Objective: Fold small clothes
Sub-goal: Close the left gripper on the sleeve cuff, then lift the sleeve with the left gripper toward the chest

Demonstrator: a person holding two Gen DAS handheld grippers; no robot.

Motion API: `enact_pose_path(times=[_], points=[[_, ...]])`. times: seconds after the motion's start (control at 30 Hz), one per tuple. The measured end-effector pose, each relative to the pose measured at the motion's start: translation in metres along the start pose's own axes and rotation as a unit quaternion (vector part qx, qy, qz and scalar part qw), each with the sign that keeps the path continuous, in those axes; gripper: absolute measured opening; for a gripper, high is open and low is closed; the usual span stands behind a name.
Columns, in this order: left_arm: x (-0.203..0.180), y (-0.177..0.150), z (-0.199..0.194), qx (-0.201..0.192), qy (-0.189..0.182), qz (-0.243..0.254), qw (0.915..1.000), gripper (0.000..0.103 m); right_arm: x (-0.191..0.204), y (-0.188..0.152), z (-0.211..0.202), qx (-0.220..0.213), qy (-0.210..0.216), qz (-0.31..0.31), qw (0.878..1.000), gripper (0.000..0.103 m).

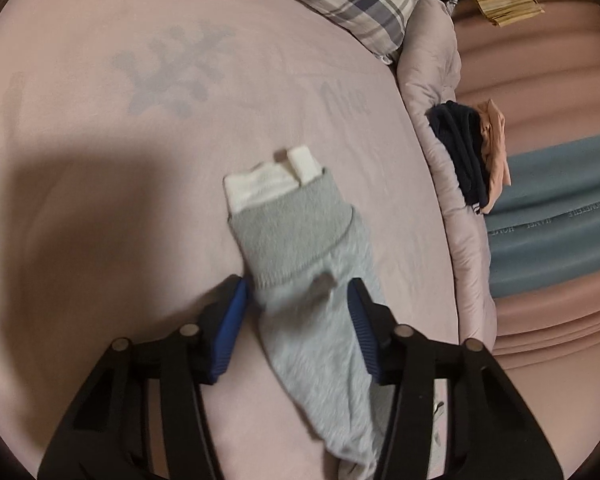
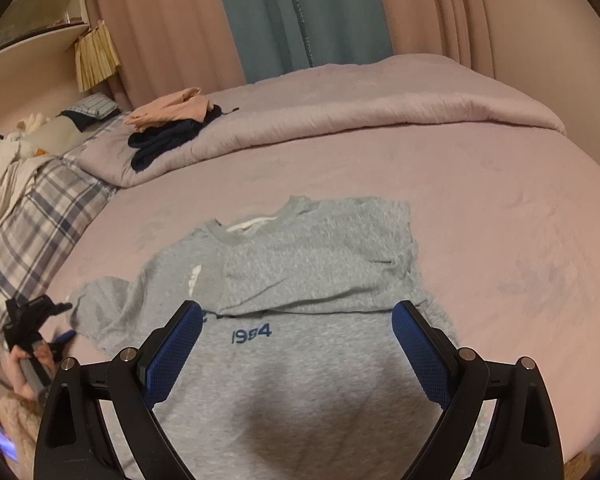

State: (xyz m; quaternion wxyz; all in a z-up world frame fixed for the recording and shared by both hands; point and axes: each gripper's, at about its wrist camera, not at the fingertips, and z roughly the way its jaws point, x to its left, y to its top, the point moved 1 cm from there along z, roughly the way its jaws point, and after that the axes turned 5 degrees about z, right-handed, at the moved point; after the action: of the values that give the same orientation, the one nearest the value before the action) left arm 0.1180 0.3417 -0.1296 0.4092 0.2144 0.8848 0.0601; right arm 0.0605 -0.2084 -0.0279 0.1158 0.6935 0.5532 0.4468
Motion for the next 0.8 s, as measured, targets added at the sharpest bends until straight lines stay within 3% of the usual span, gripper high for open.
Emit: enact_pose_path(times=[0.1,0.17,0.27,0.43,0.67,0.8], points=[[0.001,0.008,0.003,-0.01,0.013,0.017,0.9997,0.029,0.002,0.001,0.003,0.005,0.002,-0.006,1.0,0.095],[0.008,0.007,0.003,-0.021,0.001,0.003,0.9998,0.02,0.004,0.002,0.006,0.007,0.003,-0.014,1.0,0.095],[0.006,0.004,-0.003,-0.038,0.0,0.0,0.9993,0.014,0.014,0.004,0.011,0.008,0.006,-0.032,0.999,0.095],[-0.026,-0.002,-0.036,-0.082,-0.033,0.03,0.9956,0.013,0.021,0.013,0.014,0.008,0.039,-0.04,0.998,0.095],[-0.094,-0.031,-0.069,-0.088,-0.068,0.111,0.9875,0.013,0.029,0.032,0.011,0.0,0.053,-0.074,0.996,0.095],[-0.134,-0.056,-0.066,-0.082,-0.069,0.166,0.9804,0.013,0.03,0.037,0.007,-0.017,0.062,-0.095,0.993,0.095]])
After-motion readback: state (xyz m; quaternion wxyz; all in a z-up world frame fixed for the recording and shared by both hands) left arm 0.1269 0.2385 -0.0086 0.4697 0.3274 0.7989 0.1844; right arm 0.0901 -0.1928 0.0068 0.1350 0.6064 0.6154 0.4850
